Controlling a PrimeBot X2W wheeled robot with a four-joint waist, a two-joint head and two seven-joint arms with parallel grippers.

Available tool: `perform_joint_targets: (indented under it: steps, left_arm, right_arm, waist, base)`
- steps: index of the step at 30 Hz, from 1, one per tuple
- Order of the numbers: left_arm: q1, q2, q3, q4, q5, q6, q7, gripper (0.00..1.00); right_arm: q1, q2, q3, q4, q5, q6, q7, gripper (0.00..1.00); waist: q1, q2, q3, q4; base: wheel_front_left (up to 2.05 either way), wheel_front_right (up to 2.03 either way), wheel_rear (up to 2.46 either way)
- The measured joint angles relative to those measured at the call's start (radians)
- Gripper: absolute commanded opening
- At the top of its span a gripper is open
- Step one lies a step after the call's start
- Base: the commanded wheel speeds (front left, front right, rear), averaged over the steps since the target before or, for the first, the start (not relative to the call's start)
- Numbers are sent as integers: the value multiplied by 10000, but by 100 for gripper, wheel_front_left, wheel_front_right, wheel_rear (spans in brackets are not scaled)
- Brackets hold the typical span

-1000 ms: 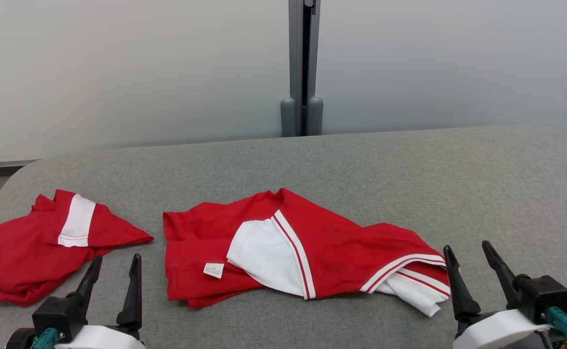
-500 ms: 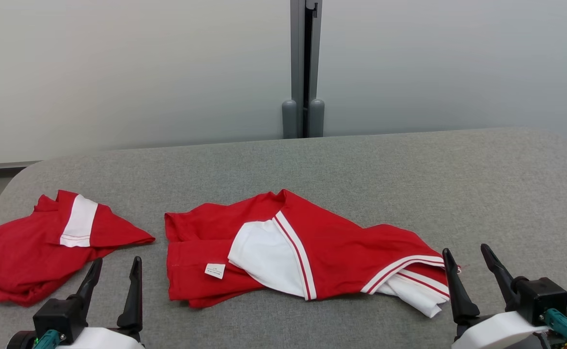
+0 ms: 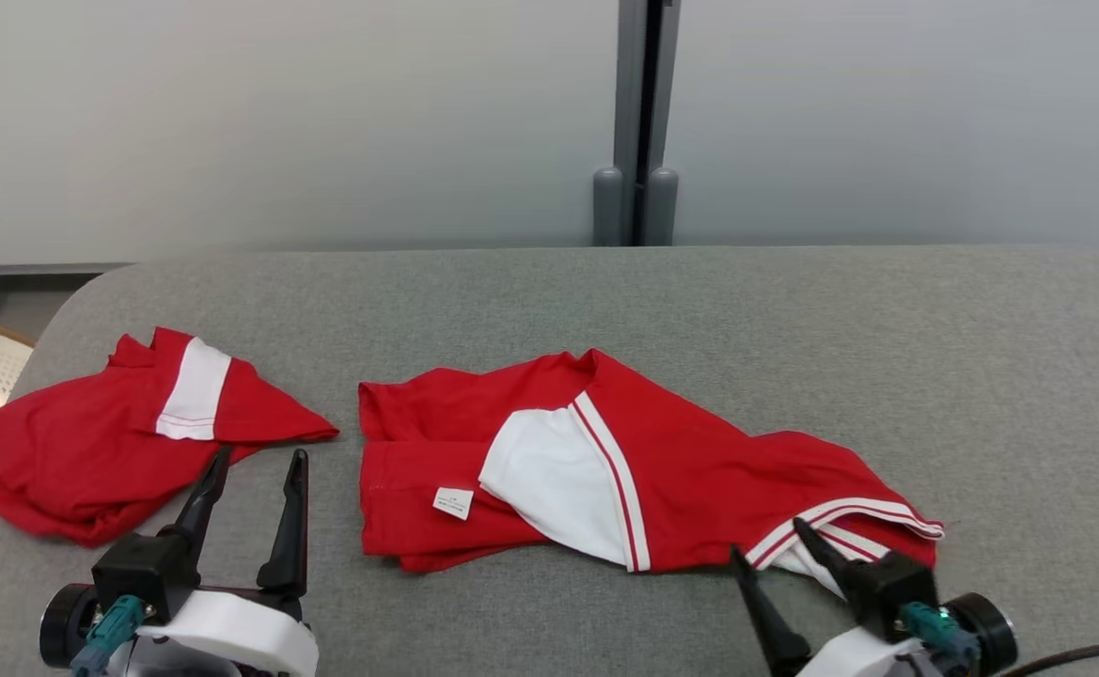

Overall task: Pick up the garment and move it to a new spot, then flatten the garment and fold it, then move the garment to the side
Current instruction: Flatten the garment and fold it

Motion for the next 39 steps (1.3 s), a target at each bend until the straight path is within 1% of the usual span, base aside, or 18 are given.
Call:
perform_joint_targets:
  steps: [5, 7, 11, 14, 15, 16, 17, 19, 23, 25, 29, 32, 34, 39]
  left_arm:
    - [-616, -291, -161, 48, 71, -81, -136, 100]
    - [-794, -364, -201, 123, 88, -128, -198, 100]
    - [-1054, -512, -238, 347, 136, -201, -303, 100]
    - [-1206, -577, -238, 500, 196, -226, -349, 100]
    - [-1220, -581, -226, 573, 194, -249, -360, 100]
    - [-1226, -577, -228, 631, 217, -257, -366, 100]
    - [-1231, -571, -215, 663, 257, -257, -391, 100]
    - [-1282, -593, -180, 696, 261, -276, -399, 100]
    - [-1322, -608, -84, 782, 280, -278, -424, 100]
    - [-1331, -612, -36, 794, 295, -278, -433, 100]
    - [-1331, -598, 46, 775, 360, -280, -437, 100]
    - [-1347, -571, 82, 767, 391, -305, -449, 100]
    - [-1386, -575, 105, 767, 393, -309, -449, 100]
    - [-1478, -568, 115, 765, 435, -380, -449, 100]
  right_arm:
    - [-802, -293, 1519, 1041, 100, 0, 272, 100]
    - [-1157, -328, 1944, 1557, 86, 2, 316, 100]
    - [-2020, -376, 2382, 2575, -290, 2, 286, 100]
    - [-2373, -314, 2564, 3279, -550, 2, 320, 100]
    - [-2442, -267, 2569, 3457, -502, 2, 318, 63]
    - [-2517, -213, 2592, 3578, -460, 2, 314, 42]
    - [-2601, -169, 2592, 3689, -453, 0, 286, 29]
    - [-2673, -79, 2546, 3802, -351, 0, 169, 0]
    - [-2678, 35, 2420, 3726, -2, 0, -334, 0]
    - [-2691, 105, 2326, 3467, 207, 0, -593, 0]
    - [-2710, 176, 1944, 2871, 673, 2, -677, 0]
    - [-2708, 192, 1243, 2439, 988, 0, -667, 0]
    - [-2690, 247, 587, 2263, 1210, 0, -663, 0]
    - [-2453, 336, -1239, 2098, 1260, 0, -725, 0]
  waist:
    - [-1, 0, 483, 503]
    - [0, 0, 701, 692]
    - [0, 0, 1127, 990]
    - [0, 0, 1347, 1124]
    - [0, 0, 1392, 1143]
    - [0, 0, 1418, 1142]
    - [-1, 0, 1429, 1119]
    - [0, 0, 1455, 1061]
    - [0, 0, 1464, 892]
    - [0, 0, 1462, 778]
    - [0, 0, 1467, 503]
    - [0, 0, 1535, 307]
    - [0, 0, 1597, 190]
    - [0, 0, 1766, -56]
  base:
    - [0, 0, 0]
    - [0, 0, 0]
    - [0, 0, 0]
    - [0, 0, 0]
    - [0, 0, 0]
    - [0, 0, 0]
    - [0, 0, 0]
    - [0, 0, 0]
    - [0, 0, 0]
    - [0, 0, 0]
    - [0, 0, 0]
    - [0, 0, 0]
    - [0, 0, 0]
    - [0, 0, 0]
